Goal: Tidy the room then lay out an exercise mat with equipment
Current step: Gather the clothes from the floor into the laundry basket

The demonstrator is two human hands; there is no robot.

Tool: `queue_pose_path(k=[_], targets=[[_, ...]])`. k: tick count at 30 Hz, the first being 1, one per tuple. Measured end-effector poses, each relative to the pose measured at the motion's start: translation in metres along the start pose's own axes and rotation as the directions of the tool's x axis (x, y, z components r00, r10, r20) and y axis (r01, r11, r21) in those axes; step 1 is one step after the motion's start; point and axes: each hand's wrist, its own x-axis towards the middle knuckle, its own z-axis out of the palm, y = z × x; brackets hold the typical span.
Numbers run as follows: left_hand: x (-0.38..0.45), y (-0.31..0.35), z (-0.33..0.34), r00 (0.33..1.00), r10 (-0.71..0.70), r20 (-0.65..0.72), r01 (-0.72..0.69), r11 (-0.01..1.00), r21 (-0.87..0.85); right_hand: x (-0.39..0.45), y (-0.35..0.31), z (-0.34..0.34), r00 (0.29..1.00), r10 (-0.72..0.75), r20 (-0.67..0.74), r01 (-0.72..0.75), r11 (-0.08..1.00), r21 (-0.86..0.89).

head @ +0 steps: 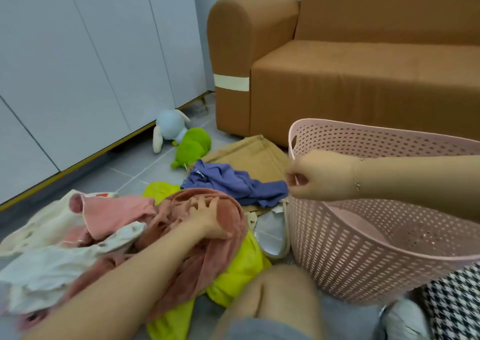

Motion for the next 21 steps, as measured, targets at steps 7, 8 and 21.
queue_pose_path(k=[7,8,21], targets=[[0.030,-0.007,0.028,0.921,0.197,-0.335,-0.327,0.858,-0.396,0.054,0.011,0.015,0.970,0.122,-0.209,-0.079,0.976,0.203],[0.026,-0.005,0.023,0.891,0.176,-0.418,-0.388,0.773,-0.502,0.052,0.017,0.018,0.960,0.131,-0.248,-0.058,0.958,0.282],[-0.081,0.074,-0.174,0.535,0.070,-0.842,-0.837,-0.094,-0.540,0.018,0.044,-0.007,0.973,0.227,0.035,-0.032,-0.017,0.999]])
